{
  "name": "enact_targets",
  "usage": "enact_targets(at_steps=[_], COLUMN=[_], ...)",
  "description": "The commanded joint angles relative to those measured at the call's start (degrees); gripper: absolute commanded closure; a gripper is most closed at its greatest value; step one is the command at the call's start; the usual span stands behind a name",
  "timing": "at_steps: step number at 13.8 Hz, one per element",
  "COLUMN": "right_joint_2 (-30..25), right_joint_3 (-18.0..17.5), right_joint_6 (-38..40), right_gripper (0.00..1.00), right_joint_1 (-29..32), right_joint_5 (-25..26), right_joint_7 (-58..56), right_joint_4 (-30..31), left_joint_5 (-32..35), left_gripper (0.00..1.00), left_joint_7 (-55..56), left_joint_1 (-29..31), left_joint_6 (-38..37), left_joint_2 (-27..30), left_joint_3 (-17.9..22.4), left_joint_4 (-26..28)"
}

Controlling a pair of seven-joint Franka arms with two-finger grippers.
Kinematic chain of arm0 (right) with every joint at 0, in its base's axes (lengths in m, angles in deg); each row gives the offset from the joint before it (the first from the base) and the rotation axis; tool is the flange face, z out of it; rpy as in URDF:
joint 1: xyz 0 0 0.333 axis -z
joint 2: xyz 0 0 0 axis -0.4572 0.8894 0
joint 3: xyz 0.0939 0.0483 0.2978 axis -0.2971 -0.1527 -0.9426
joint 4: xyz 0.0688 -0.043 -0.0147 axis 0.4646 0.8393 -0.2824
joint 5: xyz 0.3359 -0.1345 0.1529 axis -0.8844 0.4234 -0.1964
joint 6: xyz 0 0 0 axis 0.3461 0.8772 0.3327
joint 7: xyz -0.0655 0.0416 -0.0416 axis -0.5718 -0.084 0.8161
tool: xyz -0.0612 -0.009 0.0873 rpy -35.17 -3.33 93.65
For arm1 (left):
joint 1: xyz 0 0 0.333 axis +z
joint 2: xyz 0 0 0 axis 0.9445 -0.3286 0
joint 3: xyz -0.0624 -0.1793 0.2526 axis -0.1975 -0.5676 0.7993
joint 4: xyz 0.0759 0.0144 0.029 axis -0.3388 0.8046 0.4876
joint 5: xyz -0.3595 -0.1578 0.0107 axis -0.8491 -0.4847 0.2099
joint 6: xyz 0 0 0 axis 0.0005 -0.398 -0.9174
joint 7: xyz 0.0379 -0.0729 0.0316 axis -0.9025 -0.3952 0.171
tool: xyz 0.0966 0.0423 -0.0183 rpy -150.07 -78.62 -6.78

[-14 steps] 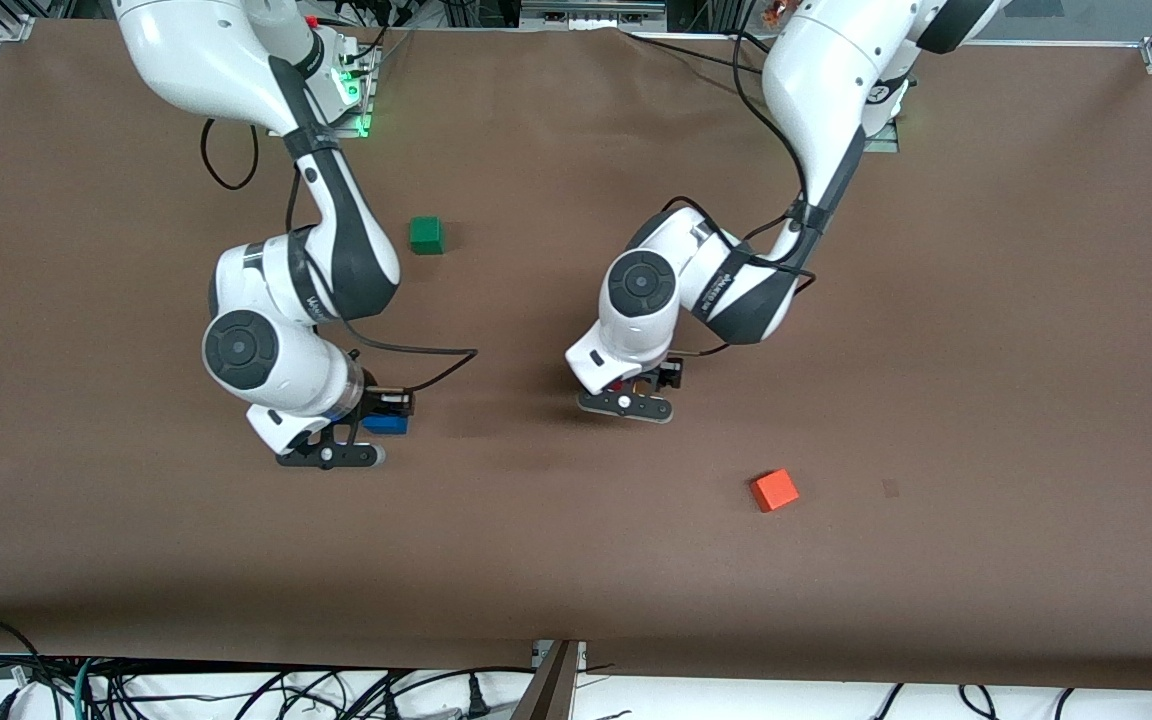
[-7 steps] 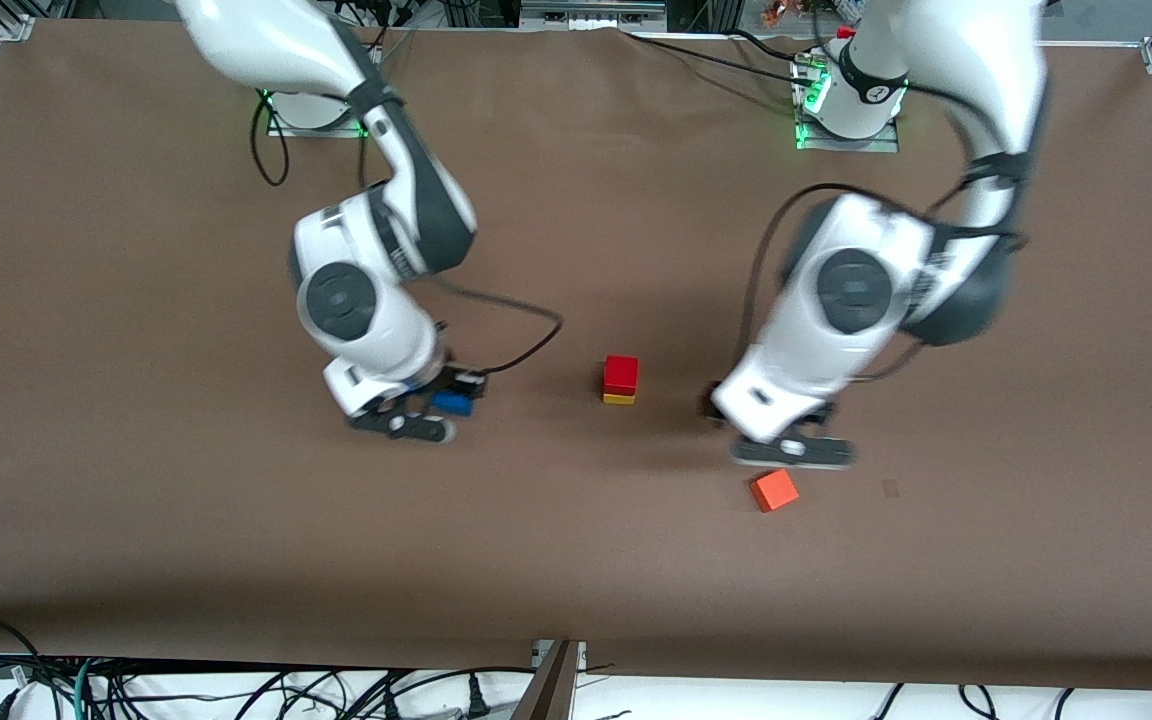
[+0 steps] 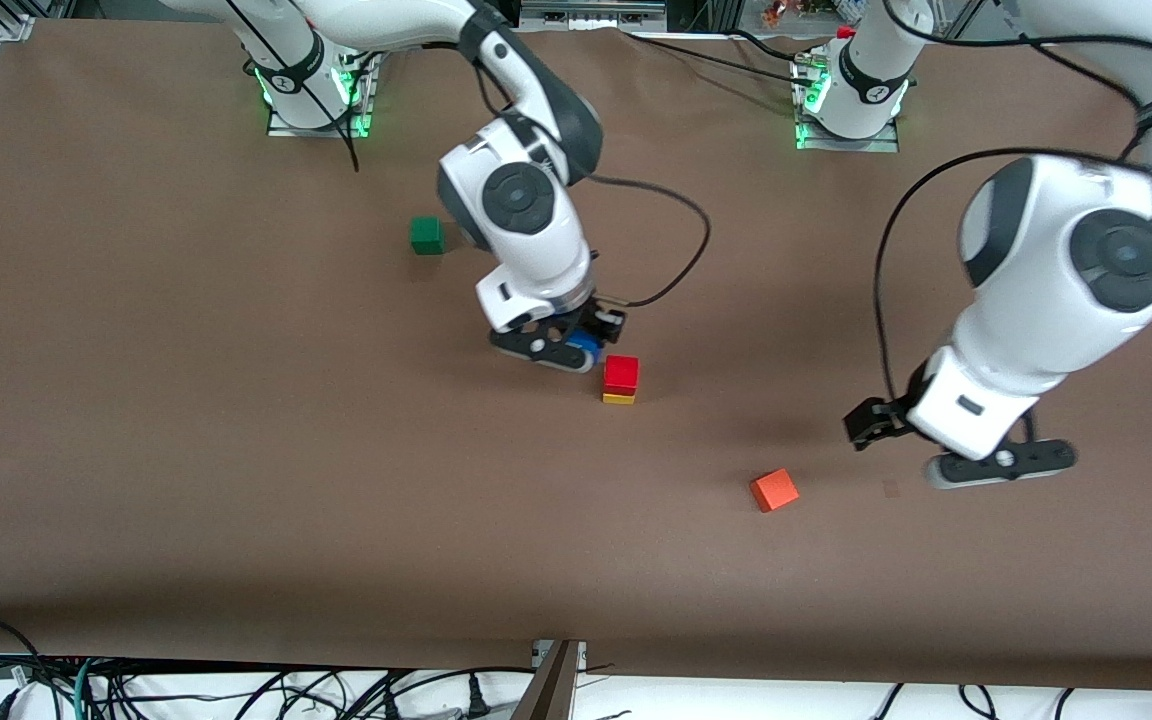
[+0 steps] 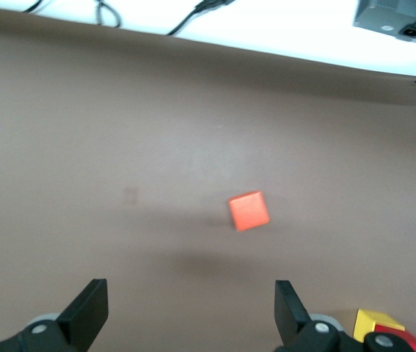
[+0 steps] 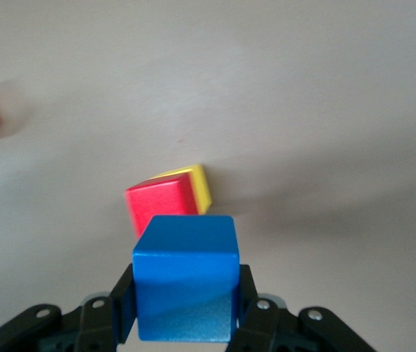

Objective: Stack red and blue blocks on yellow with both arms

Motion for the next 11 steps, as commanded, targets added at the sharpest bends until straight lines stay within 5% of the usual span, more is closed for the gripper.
enact_targets(at_steps=[1,4,11], right_joint_2=[2.9,4.4,6.9], right_joint_3=[0.4,0.3,0.2], right_joint_6=[-2.4,-3.2,-4.7], right_gripper=[0.52,0.52,0.52], right_joint_1=[-0.3,-1.1,-2.0], right_joint_5=[0.1,3.0,5.1], right_joint_7=[0.9,0.4,-0.9], right_joint_4=[-3.2,-4.8,-5.9], left_joint_5=[-1.1,-3.0,-2.2], left_gripper=[0.00,0.00,0.00], left_joint_7=[-6.4,-14.9,-18.3], left_joint_1=[4.1,10.6,12.5], left_joint_6=[-7.3,-10.0,-16.7], left_joint_2=[2.6,4.0,4.4], left_joint_3=[-0.8,-0.9,0.5], left_joint_4=[-2.3,-2.3,-4.1])
